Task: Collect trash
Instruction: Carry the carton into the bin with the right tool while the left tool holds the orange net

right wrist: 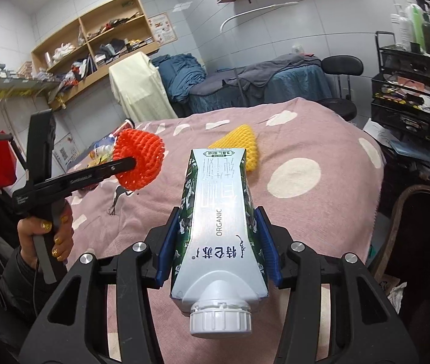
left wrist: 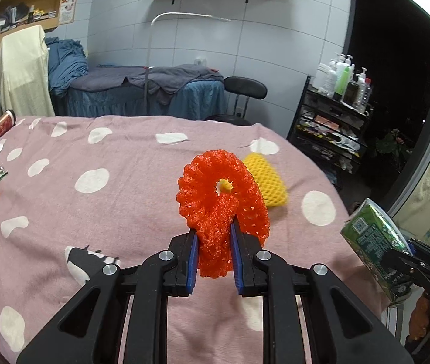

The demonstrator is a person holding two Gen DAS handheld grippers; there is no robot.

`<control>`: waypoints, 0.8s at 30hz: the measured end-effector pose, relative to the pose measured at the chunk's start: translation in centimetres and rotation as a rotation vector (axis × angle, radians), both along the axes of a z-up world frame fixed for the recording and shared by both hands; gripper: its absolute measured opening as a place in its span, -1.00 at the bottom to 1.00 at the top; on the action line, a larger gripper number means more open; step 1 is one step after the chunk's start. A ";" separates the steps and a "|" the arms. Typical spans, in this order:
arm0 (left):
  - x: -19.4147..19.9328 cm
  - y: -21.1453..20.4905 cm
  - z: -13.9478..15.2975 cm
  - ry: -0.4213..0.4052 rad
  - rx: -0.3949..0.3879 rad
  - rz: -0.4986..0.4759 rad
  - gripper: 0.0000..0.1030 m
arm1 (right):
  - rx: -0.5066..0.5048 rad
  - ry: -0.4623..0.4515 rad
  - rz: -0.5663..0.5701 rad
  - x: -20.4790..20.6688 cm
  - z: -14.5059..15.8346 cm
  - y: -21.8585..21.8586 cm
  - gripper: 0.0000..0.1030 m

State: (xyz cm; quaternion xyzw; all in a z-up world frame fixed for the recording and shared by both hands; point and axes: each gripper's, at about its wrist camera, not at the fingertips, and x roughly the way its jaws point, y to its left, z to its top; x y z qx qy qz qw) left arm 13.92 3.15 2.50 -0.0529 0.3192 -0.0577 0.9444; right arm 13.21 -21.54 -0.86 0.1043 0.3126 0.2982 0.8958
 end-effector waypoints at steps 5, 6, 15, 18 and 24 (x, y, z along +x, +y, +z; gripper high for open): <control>-0.8 -2.7 0.7 -0.026 0.000 -0.071 -0.64 | 0.025 0.000 -0.080 -1.0 -0.1 -2.7 -0.04; -0.9 -3.2 0.8 -0.027 0.001 -0.086 -0.64 | 0.027 0.005 -0.102 -1.2 -0.2 -3.3 -0.04; -1.5 -8.6 0.2 -0.026 0.026 -0.215 -0.64 | -0.002 0.021 -0.289 -2.4 -1.0 -7.8 -0.04; -1.5 -10.4 -0.1 -0.024 0.035 -0.253 -0.64 | -0.029 0.038 -0.377 -2.7 -1.7 -9.6 -0.04; -1.3 -12.9 -0.4 -0.017 0.050 -0.307 -0.64 | -0.118 0.084 -0.512 -2.0 -3.4 -12.3 -0.04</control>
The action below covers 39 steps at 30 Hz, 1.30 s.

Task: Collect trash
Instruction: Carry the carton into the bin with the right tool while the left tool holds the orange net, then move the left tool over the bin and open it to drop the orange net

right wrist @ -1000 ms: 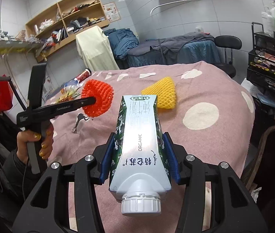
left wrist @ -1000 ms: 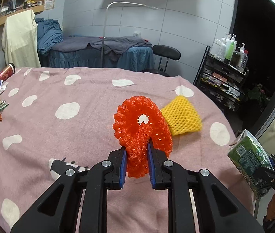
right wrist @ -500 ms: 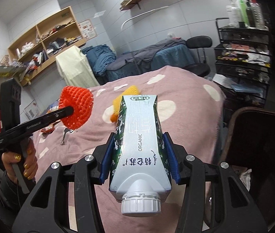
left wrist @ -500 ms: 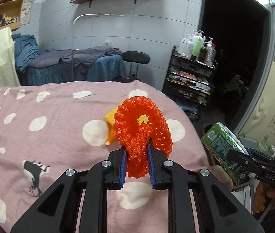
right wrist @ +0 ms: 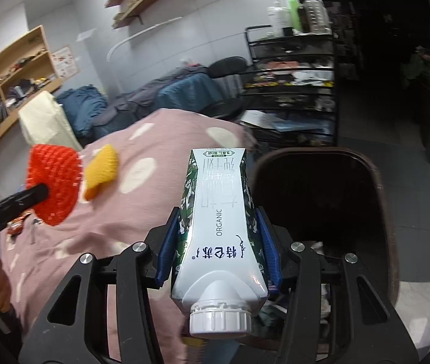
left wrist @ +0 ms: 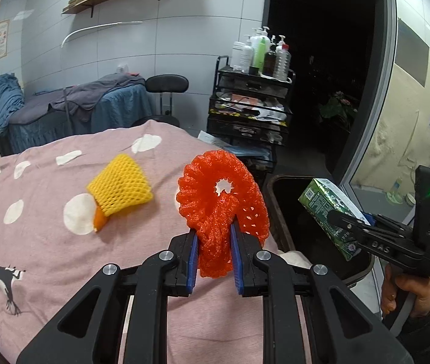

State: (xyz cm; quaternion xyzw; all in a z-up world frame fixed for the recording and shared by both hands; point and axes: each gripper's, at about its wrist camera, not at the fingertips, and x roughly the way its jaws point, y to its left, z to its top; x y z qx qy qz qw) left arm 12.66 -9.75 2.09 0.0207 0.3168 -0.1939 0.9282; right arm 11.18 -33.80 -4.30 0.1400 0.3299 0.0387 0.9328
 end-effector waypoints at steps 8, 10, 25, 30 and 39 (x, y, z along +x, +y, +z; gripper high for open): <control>0.2 -2.0 -0.4 0.013 0.017 -0.038 -0.64 | -0.037 0.125 -0.121 2.3 -3.0 -2.5 -0.04; 0.3 -2.4 -0.5 0.013 0.023 -0.043 -0.63 | -0.028 0.156 -0.137 2.7 -3.6 -2.8 -0.04; 1.0 -4.0 -1.2 0.035 0.038 -0.088 -0.64 | -0.063 0.246 -0.213 4.0 -6.2 -3.4 0.21; 1.1 -4.6 -1.2 0.039 0.037 -0.101 -0.64 | -0.066 0.202 -0.245 2.9 -5.2 -3.7 0.30; 1.5 -7.5 -1.3 0.050 0.039 -0.152 -0.63 | -0.051 0.119 -0.353 0.0 -3.0 -5.4 0.49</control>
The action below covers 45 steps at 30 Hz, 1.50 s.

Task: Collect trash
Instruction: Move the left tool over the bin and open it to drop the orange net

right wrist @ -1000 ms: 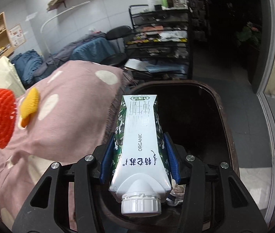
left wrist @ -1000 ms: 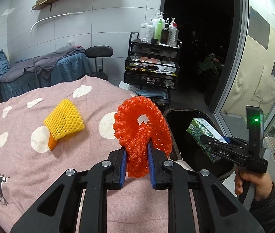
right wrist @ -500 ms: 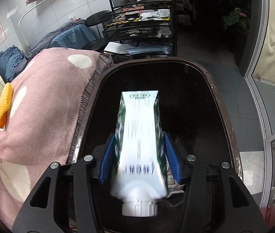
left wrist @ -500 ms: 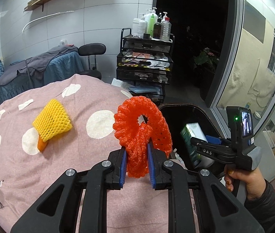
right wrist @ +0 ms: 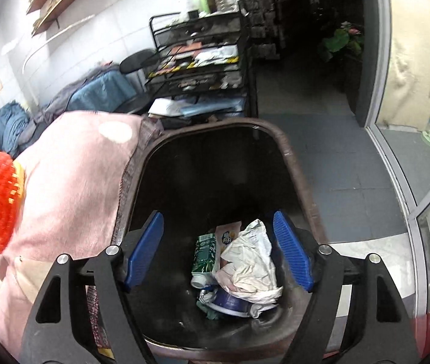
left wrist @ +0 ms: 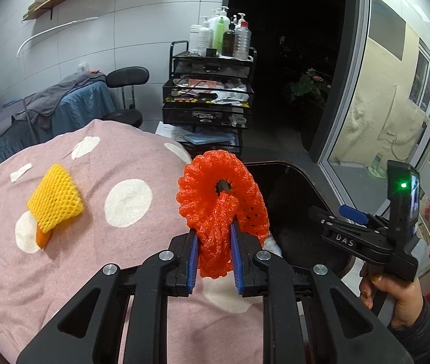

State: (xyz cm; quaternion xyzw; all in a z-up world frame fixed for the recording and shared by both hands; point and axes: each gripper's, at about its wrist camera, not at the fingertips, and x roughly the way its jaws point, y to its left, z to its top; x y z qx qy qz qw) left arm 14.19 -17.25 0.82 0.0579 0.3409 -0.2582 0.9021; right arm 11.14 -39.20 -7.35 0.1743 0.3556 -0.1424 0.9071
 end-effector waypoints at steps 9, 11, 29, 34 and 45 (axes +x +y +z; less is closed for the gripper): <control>0.7 -3.8 -0.8 0.029 0.030 -0.056 -0.63 | -0.012 -0.052 -0.105 -2.1 1.5 -2.3 0.59; 0.9 -4.6 -1.1 0.036 0.039 -0.066 -0.63 | -0.017 -0.059 -0.118 -2.4 1.6 -2.6 0.61; 1.8 -10.5 -3.3 0.076 0.144 -0.153 -0.63 | -0.023 -0.083 -0.271 -4.8 2.2 -6.5 0.69; 1.8 -11.8 -4.1 0.077 0.183 -0.165 -0.58 | -0.012 -0.089 -0.286 -5.3 2.2 -6.8 0.71; 1.8 -12.3 -4.9 0.076 0.229 -0.185 0.42 | -0.002 -0.099 -0.313 -5.4 2.2 -7.3 0.82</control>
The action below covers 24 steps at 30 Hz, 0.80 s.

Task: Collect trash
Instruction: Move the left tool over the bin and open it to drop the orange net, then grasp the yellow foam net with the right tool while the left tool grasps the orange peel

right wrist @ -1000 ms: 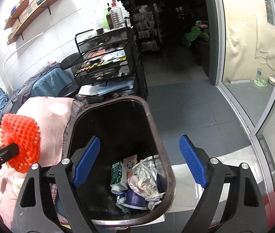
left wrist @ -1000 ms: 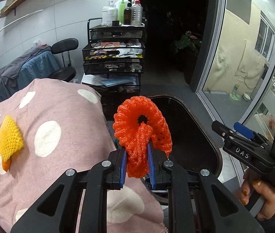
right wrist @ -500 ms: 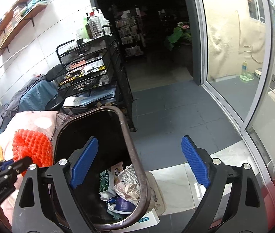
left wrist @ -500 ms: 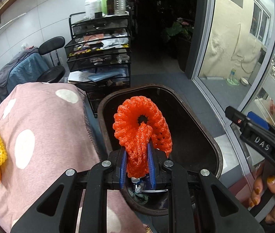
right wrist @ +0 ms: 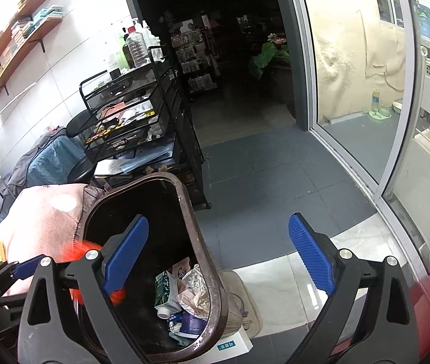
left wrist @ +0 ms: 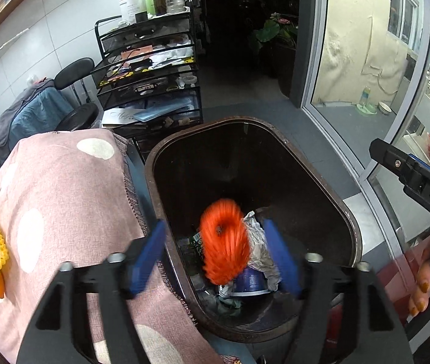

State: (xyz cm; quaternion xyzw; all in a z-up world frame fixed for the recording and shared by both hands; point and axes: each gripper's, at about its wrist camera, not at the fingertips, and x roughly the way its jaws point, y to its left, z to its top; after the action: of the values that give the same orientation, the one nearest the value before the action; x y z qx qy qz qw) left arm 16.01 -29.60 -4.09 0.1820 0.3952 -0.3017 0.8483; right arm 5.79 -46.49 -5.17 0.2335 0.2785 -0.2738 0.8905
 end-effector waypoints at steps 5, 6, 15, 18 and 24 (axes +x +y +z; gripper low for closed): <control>-0.6 0.0 0.2 -0.035 0.011 -0.012 0.67 | 0.006 -0.012 0.009 0.0 -0.1 0.1 0.86; -0.7 0.1 0.2 -0.039 0.010 -0.015 0.69 | 0.003 -0.012 0.011 0.0 -0.1 0.2 0.86; -0.8 1.1 1.3 -0.070 -0.018 -0.001 0.85 | 0.013 -0.026 0.030 -0.1 -0.1 0.7 0.88; -0.6 1.5 1.5 -0.064 -0.033 0.011 0.85 | 0.002 -0.027 0.041 0.1 0.1 1.1 0.88; -1.2 3.9 2.7 -0.099 -0.070 0.043 0.85 | -0.007 -0.038 0.058 0.3 0.3 1.7 0.88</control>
State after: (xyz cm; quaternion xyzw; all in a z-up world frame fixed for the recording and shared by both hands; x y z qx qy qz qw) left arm 14.77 -25.67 -1.40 0.1585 0.3459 -0.2877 0.8789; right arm 6.05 -44.79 -4.89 0.2273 0.2674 -0.2445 0.9039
